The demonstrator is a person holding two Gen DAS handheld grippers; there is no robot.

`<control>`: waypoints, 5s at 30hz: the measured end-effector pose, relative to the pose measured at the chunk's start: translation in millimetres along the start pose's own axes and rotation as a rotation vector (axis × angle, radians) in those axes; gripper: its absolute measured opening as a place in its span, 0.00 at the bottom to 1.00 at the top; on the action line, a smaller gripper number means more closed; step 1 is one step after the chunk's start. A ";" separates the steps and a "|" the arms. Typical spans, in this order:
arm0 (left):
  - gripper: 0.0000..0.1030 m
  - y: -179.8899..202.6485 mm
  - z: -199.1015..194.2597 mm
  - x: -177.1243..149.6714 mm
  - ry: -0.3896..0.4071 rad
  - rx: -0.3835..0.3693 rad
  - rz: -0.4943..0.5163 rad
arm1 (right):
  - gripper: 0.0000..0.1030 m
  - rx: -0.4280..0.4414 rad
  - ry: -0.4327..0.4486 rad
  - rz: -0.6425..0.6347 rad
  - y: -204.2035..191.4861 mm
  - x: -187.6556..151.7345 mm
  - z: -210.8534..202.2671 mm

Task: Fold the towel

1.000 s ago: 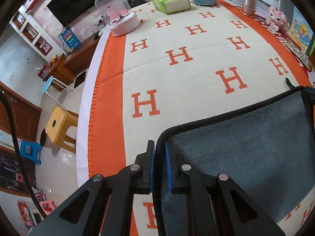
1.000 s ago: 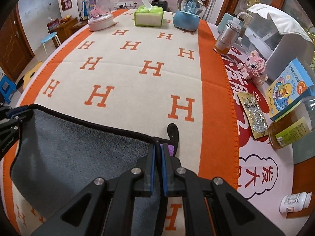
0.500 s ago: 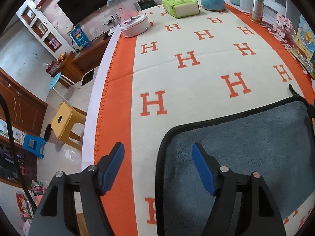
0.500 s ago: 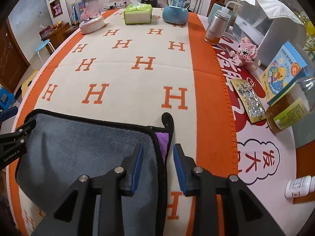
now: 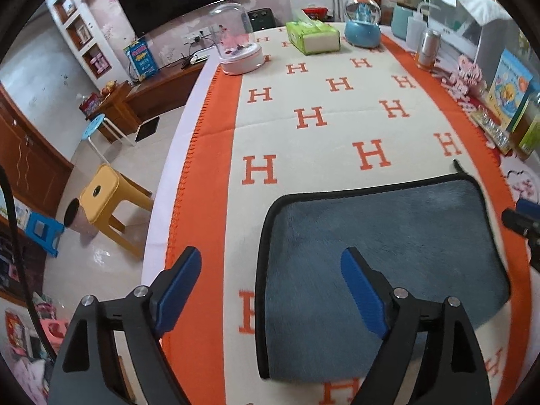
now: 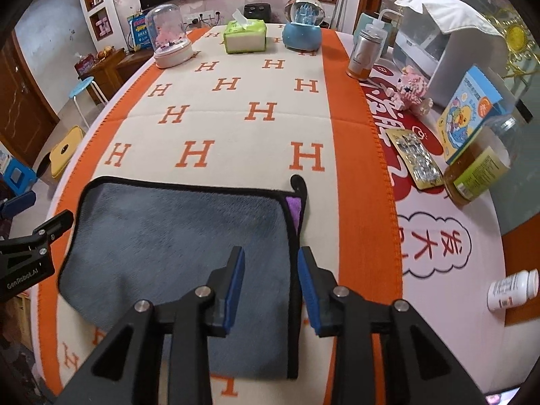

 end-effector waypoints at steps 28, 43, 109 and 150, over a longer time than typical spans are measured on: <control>0.88 13.9 -159.4 -67.7 0.074 -0.116 -0.110 | 0.56 0.019 0.159 0.022 -15.1 -67.5 -153.1; 0.88 24.7 -195.9 -94.5 0.079 -0.125 -0.106 | 0.56 0.030 0.168 0.030 -22.8 -100.2 -181.6; 0.89 46.0 -218.4 -131.0 0.086 -0.143 -0.086 | 0.56 0.016 0.146 0.021 -26.1 -129.1 -194.8; 0.89 43.2 -221.3 -120.4 0.090 -0.142 -0.089 | 0.56 0.016 0.145 0.021 -26.8 -125.9 -195.2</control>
Point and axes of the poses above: each gripper's, at about its wrist camera, not at the fingertips, and z roughly the way its jaws point, y to its right, x to its top, the point moved 9 cm from there along z, roughly the way its jaws point
